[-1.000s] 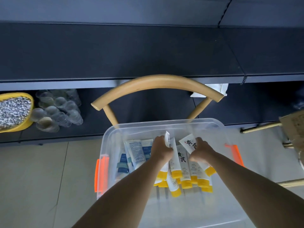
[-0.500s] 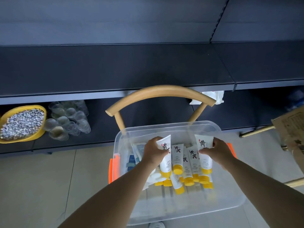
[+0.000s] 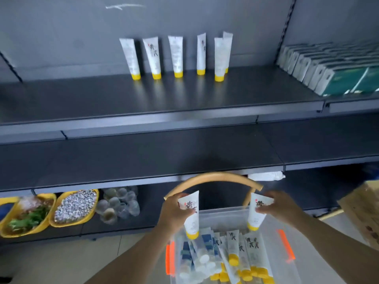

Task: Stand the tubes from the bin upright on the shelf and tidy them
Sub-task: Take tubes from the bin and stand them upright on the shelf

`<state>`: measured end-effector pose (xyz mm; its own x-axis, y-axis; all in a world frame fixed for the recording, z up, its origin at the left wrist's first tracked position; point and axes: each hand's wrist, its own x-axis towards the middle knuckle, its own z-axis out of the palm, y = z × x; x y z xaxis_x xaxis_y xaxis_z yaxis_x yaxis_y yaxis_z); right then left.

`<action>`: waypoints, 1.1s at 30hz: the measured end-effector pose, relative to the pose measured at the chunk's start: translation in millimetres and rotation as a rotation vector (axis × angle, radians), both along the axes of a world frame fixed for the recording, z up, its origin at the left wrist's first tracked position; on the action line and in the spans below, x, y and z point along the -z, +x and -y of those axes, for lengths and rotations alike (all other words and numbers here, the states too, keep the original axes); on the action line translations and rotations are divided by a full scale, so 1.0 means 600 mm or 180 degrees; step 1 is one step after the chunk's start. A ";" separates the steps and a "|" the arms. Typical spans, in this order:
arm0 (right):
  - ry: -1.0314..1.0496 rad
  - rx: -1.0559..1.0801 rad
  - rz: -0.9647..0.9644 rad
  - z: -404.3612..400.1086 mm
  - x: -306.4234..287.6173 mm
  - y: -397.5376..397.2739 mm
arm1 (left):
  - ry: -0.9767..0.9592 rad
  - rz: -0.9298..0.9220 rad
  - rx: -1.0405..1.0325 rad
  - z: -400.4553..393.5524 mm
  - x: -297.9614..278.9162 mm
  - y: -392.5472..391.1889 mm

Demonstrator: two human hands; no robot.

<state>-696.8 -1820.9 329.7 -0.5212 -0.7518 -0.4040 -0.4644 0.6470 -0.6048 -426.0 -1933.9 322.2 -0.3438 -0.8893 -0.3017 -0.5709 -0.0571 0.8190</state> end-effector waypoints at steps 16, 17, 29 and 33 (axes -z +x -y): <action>-0.1027 -0.0872 -0.0781 0.201 -0.445 0.005 | -0.1481 -0.0078 -0.0735 0.211 -0.403 0.036; -0.1134 -0.0844 -0.0800 0.224 -0.459 0.009 | -0.1516 -0.0129 -0.0747 0.231 -0.416 0.032; -0.1378 -0.0061 -0.1068 0.552 -0.501 0.011 | -0.1828 -0.0274 -0.0653 0.494 -0.438 -0.103; -0.1406 0.0274 -0.1295 0.647 -0.480 0.000 | -0.2041 -0.0124 -0.0525 0.566 -0.415 -0.172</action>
